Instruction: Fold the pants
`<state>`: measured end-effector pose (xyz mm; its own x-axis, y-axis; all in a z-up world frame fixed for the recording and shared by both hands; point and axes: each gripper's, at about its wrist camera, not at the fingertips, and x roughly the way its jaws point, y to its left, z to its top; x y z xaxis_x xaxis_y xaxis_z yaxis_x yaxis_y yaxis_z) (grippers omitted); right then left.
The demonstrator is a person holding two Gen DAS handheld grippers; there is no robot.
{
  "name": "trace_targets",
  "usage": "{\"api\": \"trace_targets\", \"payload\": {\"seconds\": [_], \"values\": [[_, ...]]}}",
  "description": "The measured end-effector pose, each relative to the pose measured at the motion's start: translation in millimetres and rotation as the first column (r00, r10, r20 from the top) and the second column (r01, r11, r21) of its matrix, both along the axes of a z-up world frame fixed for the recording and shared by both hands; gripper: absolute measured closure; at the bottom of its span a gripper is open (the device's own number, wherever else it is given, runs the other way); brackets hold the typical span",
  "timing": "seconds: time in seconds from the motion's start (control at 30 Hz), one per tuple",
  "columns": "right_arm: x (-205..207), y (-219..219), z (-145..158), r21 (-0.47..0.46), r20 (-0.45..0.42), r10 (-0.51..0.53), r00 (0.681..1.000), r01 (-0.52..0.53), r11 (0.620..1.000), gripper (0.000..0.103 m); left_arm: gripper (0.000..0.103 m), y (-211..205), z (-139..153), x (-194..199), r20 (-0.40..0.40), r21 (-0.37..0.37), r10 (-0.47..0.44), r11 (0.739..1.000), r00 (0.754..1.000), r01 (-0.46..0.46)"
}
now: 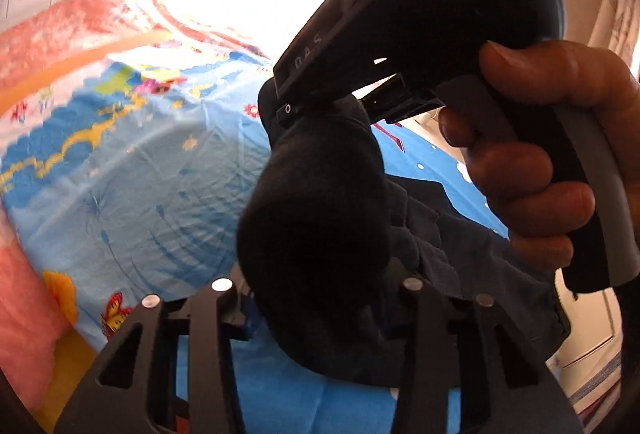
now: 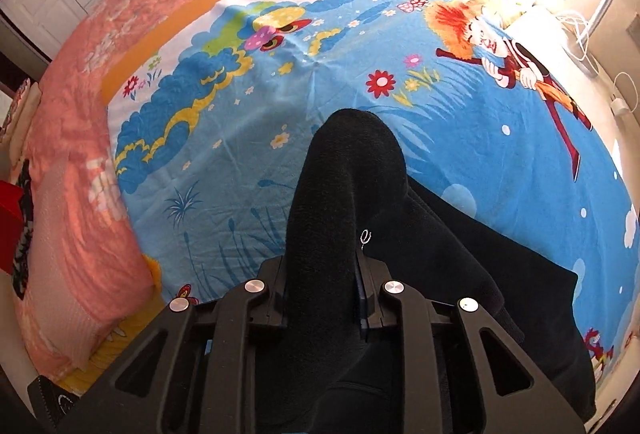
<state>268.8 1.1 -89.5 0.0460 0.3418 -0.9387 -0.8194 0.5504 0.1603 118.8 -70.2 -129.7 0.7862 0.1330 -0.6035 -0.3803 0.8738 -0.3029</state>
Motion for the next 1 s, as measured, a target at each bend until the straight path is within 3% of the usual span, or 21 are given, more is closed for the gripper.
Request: {"api": "trace_targets", "payload": {"seconds": [0.07,0.17,0.23,0.33,0.47,0.53,0.63,0.7,0.73,0.8,0.83,0.87,0.9,0.93,0.97,1.0], "values": [[16,-34,29,0.115,-0.051,-0.028,0.998,0.034,0.993,0.079,0.073,-23,28,5,0.030,0.107,-0.047,0.993,0.998,0.044],[39,-101,72,0.262,-0.088,-0.084,0.993,0.105,0.959,0.079,0.073,-68,68,18,0.063,0.281,-0.136,0.953,0.989,0.113],[48,-154,95,0.339,-0.087,-0.143,0.986,0.164,0.926,0.079,0.073,-107,88,28,0.070,0.389,-0.207,0.906,0.976,0.164],[61,-245,109,0.438,-0.110,-0.249,0.962,0.272,0.857,0.079,0.073,-177,102,45,0.062,0.522,-0.334,0.814,0.940,0.255],[74,-362,73,0.438,-0.141,-0.412,0.900,0.430,0.789,0.077,0.073,-271,80,70,-0.021,0.609,-0.499,0.681,0.866,0.407],[82,-408,34,0.390,-0.174,-0.489,0.855,0.515,0.763,0.070,0.073,-315,51,83,-0.085,0.631,-0.559,0.610,0.825,0.478],[96,-453,-35,0.308,-0.273,-0.557,0.784,0.620,0.722,0.068,0.073,-380,-3,95,-0.191,0.677,-0.603,0.491,0.775,0.548],[100,-471,-73,0.272,-0.343,-0.572,0.745,0.662,0.698,0.067,0.060,-399,-39,99,-0.263,0.689,-0.604,0.428,0.752,0.585],[100,-476,-83,0.283,-0.367,-0.564,0.740,0.666,0.690,0.064,0.055,-405,-51,97,-0.290,0.704,-0.609,0.386,0.738,0.596],[97,-484,-89,0.335,-0.396,-0.537,0.745,0.662,0.671,0.061,0.043,-408,-62,90,-0.298,0.761,-0.596,0.323,0.745,0.563],[96,-486,-87,0.356,-0.405,-0.524,0.750,0.657,0.665,0.046,0.042,-407,-63,88,-0.294,0.777,-0.592,0.309,0.751,0.548],[96,-487,-85,0.375,-0.403,-0.516,0.755,0.651,0.660,0.038,0.042,-406,-64,86,-0.292,0.792,-0.585,0.295,0.756,0.535],[96,-486,-81,0.390,-0.394,-0.511,0.763,0.643,0.659,0.029,0.042,-406,-65,84,-0.292,0.804,-0.583,0.280,0.758,0.525],[96,-484,-78,0.390,-0.380,-0.513,0.770,0.636,0.666,0.027,0.042,-408,-67,81,-0.293,0.815,-0.581,0.263,0.759,0.516],[97,-480,-76,0.382,-0.367,-0.517,0.773,0.632,0.674,0.027,0.047,-410,-70,78,-0.297,0.827,-0.582,0.239,0.757,0.508],[99,-478,-76,0.371,-0.358,-0.520,0.776,0.629,0.683,0.027,0.059,-414,-74,77,-0.308,0.835,-0.585,0.212,0.750,0.508]]}}
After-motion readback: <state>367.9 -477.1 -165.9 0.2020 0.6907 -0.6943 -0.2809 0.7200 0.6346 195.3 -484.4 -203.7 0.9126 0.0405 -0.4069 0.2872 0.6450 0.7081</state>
